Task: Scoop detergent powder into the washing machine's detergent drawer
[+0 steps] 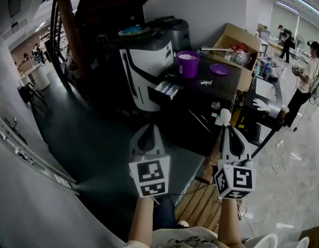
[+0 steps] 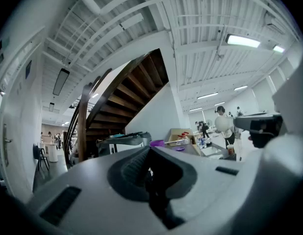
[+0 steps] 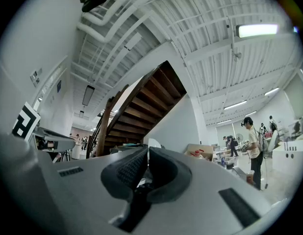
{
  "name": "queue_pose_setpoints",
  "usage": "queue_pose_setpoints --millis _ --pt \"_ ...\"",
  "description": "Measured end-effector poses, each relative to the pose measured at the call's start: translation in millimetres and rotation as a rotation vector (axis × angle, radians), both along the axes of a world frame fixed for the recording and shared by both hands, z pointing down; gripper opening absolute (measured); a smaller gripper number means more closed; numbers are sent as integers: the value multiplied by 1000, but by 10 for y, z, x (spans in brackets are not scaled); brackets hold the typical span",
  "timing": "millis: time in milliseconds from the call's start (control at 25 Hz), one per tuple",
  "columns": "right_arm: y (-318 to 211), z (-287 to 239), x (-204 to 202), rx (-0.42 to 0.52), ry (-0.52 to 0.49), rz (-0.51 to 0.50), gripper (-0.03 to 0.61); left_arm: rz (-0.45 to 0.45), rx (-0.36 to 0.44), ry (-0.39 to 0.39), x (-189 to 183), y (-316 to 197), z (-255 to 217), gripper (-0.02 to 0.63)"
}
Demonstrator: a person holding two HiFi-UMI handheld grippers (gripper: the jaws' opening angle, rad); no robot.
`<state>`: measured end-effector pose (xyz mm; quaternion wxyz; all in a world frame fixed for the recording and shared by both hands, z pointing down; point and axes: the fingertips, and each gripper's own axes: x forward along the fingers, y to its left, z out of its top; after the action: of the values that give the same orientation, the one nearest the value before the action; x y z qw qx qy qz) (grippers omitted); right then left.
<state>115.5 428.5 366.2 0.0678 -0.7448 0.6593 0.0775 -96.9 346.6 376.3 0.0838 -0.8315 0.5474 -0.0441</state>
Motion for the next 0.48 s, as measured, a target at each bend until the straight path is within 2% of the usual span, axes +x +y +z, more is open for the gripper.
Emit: queue_pose_setpoints --millis 480 --pt "12 35 66 -1 0 -3 20 -10 1 3 21 23 18 2"
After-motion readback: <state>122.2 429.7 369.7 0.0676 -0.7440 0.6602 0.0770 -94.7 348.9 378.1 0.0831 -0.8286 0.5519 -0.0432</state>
